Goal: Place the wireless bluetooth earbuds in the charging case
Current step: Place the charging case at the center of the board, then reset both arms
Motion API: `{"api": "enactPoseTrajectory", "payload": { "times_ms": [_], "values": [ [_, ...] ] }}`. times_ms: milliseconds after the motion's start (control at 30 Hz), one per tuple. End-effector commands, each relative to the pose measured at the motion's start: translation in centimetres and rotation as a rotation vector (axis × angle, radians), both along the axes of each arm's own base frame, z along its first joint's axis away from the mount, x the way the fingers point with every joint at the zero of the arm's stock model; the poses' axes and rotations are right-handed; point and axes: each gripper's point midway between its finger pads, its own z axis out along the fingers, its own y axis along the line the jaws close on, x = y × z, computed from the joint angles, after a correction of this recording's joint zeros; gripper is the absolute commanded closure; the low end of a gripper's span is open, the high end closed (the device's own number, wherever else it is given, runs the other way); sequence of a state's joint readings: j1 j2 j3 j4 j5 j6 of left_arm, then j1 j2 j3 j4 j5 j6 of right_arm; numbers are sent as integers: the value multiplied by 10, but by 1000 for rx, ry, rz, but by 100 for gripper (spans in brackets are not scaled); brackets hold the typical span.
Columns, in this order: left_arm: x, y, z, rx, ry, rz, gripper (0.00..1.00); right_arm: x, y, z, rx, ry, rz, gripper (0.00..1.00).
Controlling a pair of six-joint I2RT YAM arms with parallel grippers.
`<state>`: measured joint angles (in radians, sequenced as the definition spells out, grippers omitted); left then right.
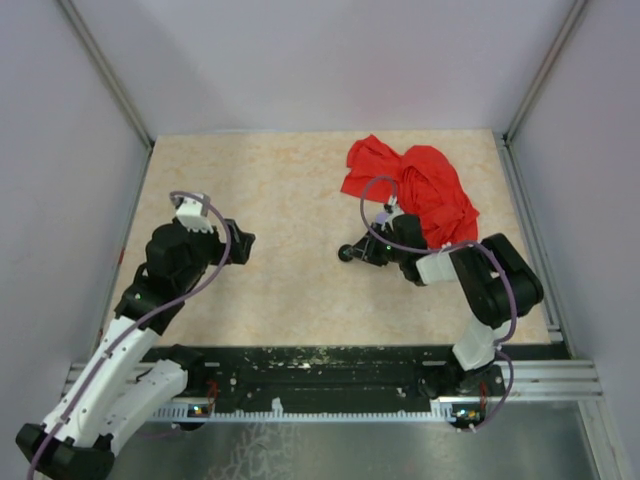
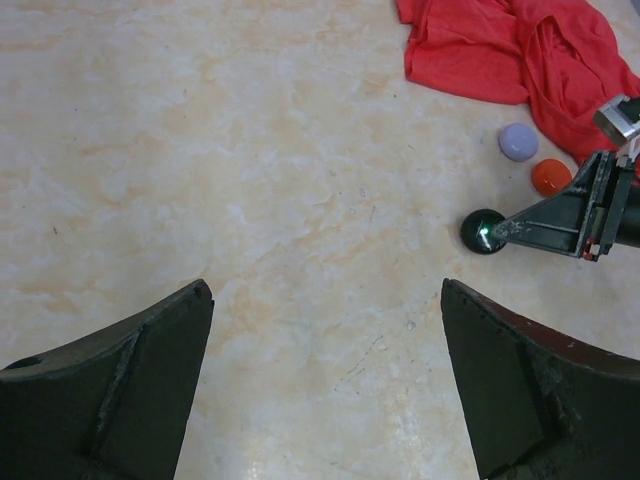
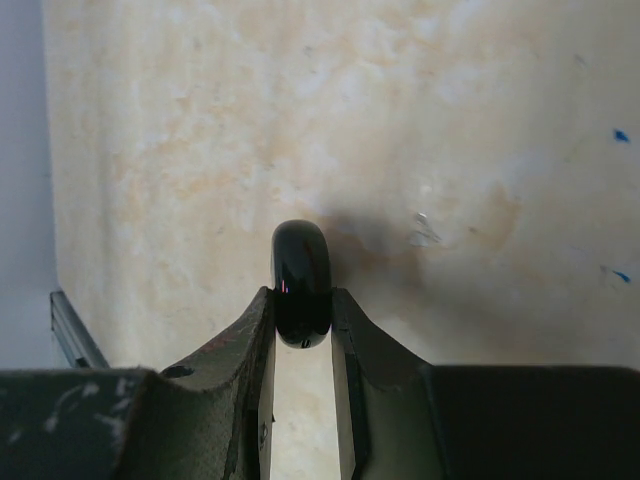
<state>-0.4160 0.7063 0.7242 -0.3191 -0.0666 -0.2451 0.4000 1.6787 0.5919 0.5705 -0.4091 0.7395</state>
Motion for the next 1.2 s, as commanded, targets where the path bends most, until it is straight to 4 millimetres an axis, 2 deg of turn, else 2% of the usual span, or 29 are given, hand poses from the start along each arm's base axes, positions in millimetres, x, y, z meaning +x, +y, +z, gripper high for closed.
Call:
{"api": "enactPoseTrajectory", "payload": {
  "times_ms": [0, 100, 267, 333, 500, 600, 700, 833, 1033, 1167],
  "values": [
    [-2, 12, 4, 27, -23, 40, 0, 13, -7, -15, -47, 21, -45, 98],
    [-1, 17, 6, 23, -29, 60, 0, 12, -15, -28, -82, 47, -82, 88],
    [-3, 21, 9, 2, -43, 73, 0, 8, -30, -33, -133, 50, -141, 67],
    [-5, 20, 13, -11, -58, 65, 0, 5, -36, -30, -157, 44, -150, 62],
    [-9, 20, 23, -38, -92, 59, 0, -1, -51, -10, -213, -9, -174, 45],
    [-12, 19, 30, -57, -119, 51, 0, -10, -60, 5, -246, -45, -179, 38],
    [-15, 21, 35, -69, -147, 53, 0, -17, -71, 30, -283, -122, -182, 25],
    [-18, 23, 40, -79, -177, 59, 0, -25, -97, 85, -335, -288, -246, 15],
    [-19, 24, 41, -79, -188, 59, 0, -47, -138, 171, -398, -538, -365, 12],
    [-20, 24, 41, -74, -193, 54, 0, -63, -155, 205, -376, -664, -436, 11]
  ]
}}
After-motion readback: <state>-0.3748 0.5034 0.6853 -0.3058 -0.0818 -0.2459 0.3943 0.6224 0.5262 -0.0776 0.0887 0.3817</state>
